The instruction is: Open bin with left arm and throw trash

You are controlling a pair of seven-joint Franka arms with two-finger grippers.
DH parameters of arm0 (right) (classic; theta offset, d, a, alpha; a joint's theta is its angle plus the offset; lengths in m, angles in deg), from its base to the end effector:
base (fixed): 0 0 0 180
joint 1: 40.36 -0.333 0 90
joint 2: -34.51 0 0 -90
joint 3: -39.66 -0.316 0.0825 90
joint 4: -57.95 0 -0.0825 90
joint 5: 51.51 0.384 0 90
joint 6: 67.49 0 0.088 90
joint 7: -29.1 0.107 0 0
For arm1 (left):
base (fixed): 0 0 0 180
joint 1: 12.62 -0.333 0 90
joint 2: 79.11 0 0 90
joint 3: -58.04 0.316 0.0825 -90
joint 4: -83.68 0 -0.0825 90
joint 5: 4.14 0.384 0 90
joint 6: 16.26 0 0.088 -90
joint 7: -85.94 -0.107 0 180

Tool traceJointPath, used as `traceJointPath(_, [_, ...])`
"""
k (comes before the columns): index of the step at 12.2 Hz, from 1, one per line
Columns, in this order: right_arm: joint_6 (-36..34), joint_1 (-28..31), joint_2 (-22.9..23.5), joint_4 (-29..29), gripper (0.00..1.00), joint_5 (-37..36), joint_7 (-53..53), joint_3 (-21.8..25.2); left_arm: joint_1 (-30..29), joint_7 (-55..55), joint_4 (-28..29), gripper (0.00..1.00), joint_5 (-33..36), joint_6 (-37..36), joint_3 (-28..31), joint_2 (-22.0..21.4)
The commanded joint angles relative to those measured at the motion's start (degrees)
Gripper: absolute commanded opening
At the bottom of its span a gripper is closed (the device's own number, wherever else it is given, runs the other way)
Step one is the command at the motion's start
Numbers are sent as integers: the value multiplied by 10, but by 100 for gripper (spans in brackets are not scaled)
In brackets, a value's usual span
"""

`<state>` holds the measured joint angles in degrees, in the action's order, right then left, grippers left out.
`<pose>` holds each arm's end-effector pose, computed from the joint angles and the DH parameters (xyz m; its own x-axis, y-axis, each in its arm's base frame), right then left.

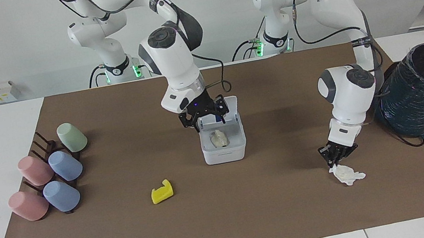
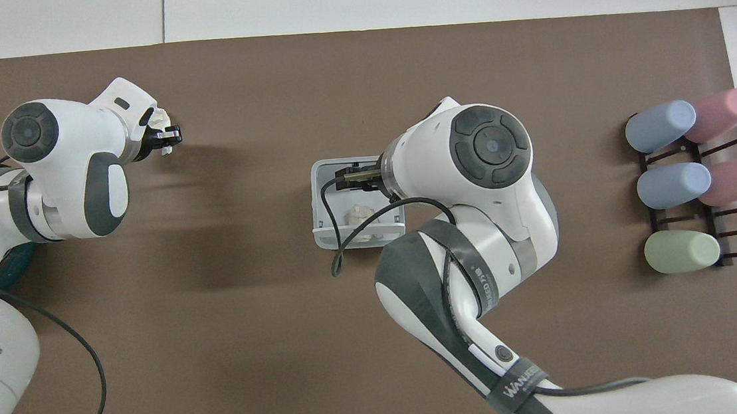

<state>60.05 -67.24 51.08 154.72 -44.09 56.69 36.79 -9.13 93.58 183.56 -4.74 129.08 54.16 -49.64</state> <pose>0.5778 0.3313 0.4543 0.9873 -0.0496 0.1511 -0.0139 -0.9734 -0.2287 0.6856 -0.0832 0.3099 0.9628 0.0356 0.2680 0.0152 -0.9969 0.0777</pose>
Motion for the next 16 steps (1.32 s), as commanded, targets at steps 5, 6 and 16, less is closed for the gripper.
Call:
traceJointPath(5, [34, 89, 21, -11, 100, -73, 10, -1, 27, 37, -139, 0, 8, -217, -3, 2])
traceJointPath(6, [36, 102, 35, -23, 100, -98, 10, -1, 34, 52, -149, 0, 6, -262, -7, -21])
traceJointPath(16, [111, 156, 162, -77, 100, -145, 10, -1, 260, 346, -149, 0, -64, -308, -12, -81])
